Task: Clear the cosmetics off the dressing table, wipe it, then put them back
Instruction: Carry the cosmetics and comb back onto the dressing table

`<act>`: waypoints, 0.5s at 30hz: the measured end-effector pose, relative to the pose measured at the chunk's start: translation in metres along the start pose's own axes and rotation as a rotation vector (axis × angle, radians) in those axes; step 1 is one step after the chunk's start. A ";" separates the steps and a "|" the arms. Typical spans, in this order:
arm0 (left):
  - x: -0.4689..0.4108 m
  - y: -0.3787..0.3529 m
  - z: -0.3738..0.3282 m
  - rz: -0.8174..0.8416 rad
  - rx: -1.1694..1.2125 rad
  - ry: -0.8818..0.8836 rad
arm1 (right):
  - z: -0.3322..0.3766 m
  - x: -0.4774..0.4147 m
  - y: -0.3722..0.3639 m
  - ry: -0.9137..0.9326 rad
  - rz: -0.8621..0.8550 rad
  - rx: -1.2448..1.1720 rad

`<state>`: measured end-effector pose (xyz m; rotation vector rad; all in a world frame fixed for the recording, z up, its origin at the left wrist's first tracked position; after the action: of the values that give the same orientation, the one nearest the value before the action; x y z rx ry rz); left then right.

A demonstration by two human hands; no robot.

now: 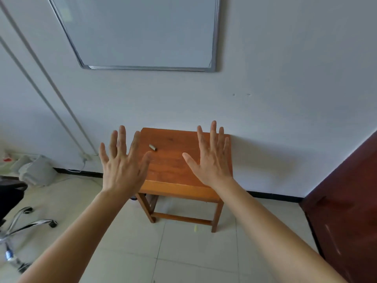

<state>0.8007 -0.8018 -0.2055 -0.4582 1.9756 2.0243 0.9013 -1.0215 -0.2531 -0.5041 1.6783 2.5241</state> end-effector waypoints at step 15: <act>-0.164 -0.184 0.213 0.270 0.017 -0.067 | 0.095 -0.166 -0.180 -0.136 0.149 0.170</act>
<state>1.0177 -0.5793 -0.3025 -0.1218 2.1078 2.1441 1.0777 -0.8426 -0.3279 -0.1958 1.9200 2.4172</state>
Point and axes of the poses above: each hand's wrist, its own x-axis away from the middle knuckle, its own y-axis out of the back of the hand, z = x × y, the point moved 6 cm from there along -x, towards the middle knuckle, and after that the axes turned 11 degrees about -y, right-handed, at the moved point
